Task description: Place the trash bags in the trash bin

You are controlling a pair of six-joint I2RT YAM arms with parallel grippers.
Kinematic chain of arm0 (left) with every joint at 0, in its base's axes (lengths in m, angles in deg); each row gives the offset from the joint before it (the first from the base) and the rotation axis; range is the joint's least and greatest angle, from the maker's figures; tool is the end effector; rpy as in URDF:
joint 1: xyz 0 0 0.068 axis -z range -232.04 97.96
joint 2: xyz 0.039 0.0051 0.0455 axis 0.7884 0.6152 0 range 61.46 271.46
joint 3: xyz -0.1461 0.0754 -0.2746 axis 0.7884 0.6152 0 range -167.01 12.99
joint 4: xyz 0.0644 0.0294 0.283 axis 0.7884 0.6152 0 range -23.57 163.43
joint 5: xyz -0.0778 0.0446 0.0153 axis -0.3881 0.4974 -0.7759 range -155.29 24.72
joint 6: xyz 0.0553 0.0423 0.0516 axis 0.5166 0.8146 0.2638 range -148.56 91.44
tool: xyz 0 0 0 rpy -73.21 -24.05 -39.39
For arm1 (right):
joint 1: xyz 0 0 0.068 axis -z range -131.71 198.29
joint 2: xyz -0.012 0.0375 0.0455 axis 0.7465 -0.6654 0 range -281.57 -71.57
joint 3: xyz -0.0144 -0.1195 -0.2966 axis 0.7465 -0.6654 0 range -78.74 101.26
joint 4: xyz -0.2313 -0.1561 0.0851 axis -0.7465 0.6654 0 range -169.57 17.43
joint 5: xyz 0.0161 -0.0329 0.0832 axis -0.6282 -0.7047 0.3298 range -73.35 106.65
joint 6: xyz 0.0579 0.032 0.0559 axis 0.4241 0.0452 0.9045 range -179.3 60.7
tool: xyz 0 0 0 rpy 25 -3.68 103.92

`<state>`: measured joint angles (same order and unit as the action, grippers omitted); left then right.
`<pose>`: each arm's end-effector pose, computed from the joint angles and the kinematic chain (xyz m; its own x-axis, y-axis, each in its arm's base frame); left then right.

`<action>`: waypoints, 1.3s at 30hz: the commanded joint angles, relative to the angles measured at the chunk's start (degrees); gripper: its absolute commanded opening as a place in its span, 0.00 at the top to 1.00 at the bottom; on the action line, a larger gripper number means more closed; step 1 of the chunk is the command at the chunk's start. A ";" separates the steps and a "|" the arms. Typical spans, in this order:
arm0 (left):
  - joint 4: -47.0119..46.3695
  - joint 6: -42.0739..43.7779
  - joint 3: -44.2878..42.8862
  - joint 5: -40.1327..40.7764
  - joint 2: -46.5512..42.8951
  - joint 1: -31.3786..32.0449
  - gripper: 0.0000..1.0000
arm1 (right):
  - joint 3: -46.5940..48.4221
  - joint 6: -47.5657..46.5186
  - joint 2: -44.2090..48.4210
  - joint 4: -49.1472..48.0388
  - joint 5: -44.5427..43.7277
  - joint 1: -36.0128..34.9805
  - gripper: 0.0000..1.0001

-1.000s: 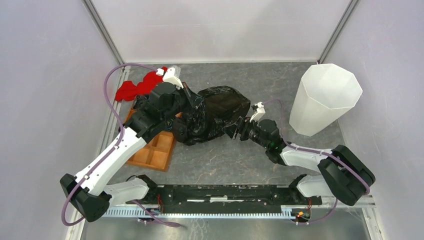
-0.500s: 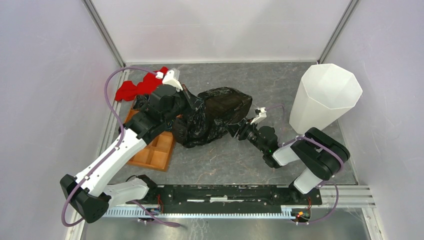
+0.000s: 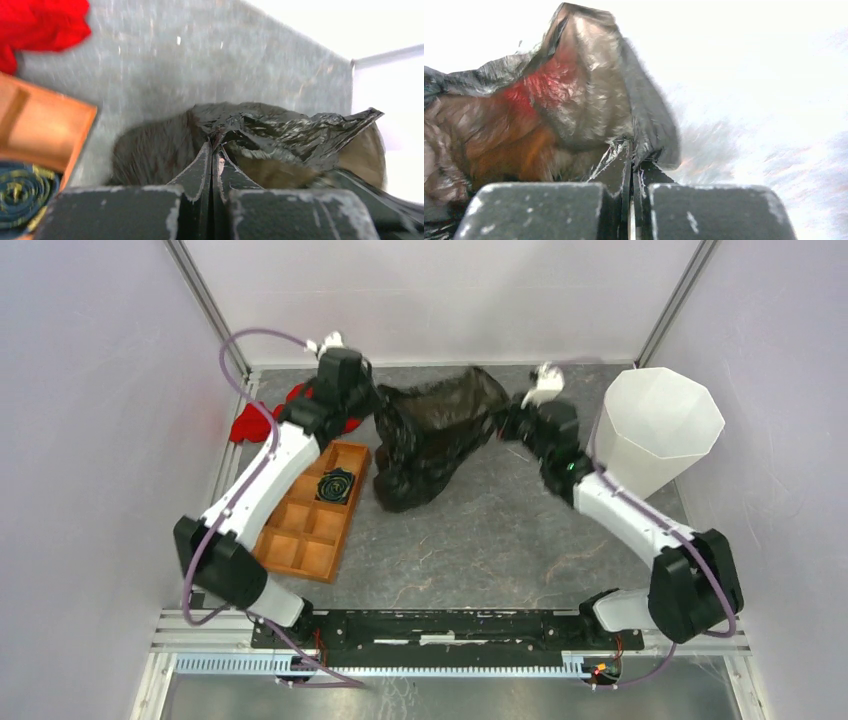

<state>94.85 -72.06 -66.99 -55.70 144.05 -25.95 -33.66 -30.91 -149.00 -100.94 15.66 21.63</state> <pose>0.3536 -0.1588 0.3937 -0.5460 -0.4885 -0.6807 -0.0971 0.8439 -0.5277 0.3276 0.1630 0.2924 -0.3557 0.3532 -0.8653 -0.3004 0.8335 0.4638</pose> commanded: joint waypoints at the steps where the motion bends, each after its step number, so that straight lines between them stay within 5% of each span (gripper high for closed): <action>1: 2.19 5.59 -23.36 3.50 5.03 -2.79 0.98 | 26.19 -18.16 5.01 27.93 -3.55 3.80 1.00; 4: -5.35 8.27 -27.00 -1.81 1.64 -2.75 0.98 | 40.56 -23.80 6.42 34.05 2.41 3.69 1.00; 7: -11.31 9.54 -22.46 -5.02 -4.30 -2.76 0.98 | 41.56 -26.11 10.72 31.54 7.17 3.65 1.00; 17: -2.72 9.01 27.69 5.22 -21.54 -3.13 0.98 | -8.58 -14.75 21.04 13.67 22.89 3.64 1.00; 21: -5.61 7.24 38.36 0.33 -29.23 -3.16 0.98 | -11.76 -17.96 25.07 16.93 21.35 3.60 0.99; 24: -8.49 8.70 37.10 -2.24 -31.02 -3.15 0.98 | -4.08 -23.19 23.03 24.04 18.15 3.67 1.00; 29: -5.49 12.49 19.27 -6.03 -22.79 -3.15 0.98 | 11.07 -23.46 16.86 32.74 14.97 3.70 1.00; 32: -5.25 13.07 12.03 -8.60 -20.44 -3.19 0.98 | 12.30 -22.57 16.54 32.57 14.73 3.71 1.00; 39: -0.32 13.95 21.31 -5.74 -22.59 -3.15 0.98 | 1.79 -22.78 21.41 34.26 13.60 3.68 1.00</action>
<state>87.90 -61.77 -51.43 -61.43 121.84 -28.92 -25.99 -53.25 -130.71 -70.36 30.50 25.26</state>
